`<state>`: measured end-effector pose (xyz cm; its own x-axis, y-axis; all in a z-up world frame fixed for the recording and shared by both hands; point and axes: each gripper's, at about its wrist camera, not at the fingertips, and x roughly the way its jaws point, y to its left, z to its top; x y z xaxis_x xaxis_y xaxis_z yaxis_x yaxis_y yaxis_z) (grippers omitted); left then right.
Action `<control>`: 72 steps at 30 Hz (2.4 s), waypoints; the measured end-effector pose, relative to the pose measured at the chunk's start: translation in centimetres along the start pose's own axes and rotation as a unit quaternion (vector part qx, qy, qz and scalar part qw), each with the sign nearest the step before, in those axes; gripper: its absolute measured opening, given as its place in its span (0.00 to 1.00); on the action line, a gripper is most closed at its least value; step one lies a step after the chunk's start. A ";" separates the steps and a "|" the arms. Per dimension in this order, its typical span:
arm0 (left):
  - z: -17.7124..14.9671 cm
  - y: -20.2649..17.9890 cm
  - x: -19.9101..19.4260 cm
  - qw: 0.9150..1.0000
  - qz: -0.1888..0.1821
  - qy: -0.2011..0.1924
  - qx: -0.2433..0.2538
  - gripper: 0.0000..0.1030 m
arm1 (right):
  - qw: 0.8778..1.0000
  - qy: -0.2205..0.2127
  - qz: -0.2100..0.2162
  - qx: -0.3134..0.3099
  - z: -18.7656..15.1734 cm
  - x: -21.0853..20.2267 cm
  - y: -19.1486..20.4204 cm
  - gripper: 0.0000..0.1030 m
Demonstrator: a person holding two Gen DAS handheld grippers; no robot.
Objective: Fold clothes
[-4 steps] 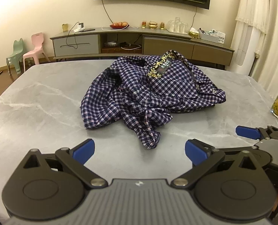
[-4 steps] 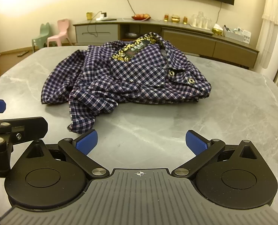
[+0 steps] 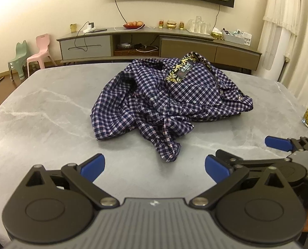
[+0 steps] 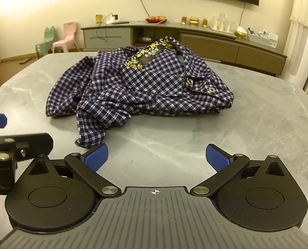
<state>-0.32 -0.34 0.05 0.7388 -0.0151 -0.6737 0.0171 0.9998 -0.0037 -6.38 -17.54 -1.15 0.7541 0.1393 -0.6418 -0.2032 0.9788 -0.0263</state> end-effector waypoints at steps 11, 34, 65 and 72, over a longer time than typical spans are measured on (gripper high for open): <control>-0.5 0.9 1.0 0.999 0.030 0.002 0.017 1.00 | 1.000 -0.008 0.002 0.012 0.1 0.1 -0.2 0.94; -0.2 2.0 1.8 0.999 -0.008 0.037 0.009 0.92 | 1.000 -0.003 0.001 0.007 0.2 0.4 0.1 0.94; 8.5 3.9 15.5 0.998 -0.042 0.014 -0.046 0.83 | 0.998 -0.039 -0.055 0.018 8.0 9.5 -3.7 0.89; 10.9 9.1 12.9 0.980 -0.166 -0.041 -0.103 0.06 | 0.999 -0.009 0.019 0.043 11.4 11.3 -7.2 0.00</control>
<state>16.73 8.43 -0.67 0.7677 -0.3322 -0.5480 0.1363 0.9202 -0.3669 10.72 -21.27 0.50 0.7583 0.1782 -0.6270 -0.1782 0.9819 0.0636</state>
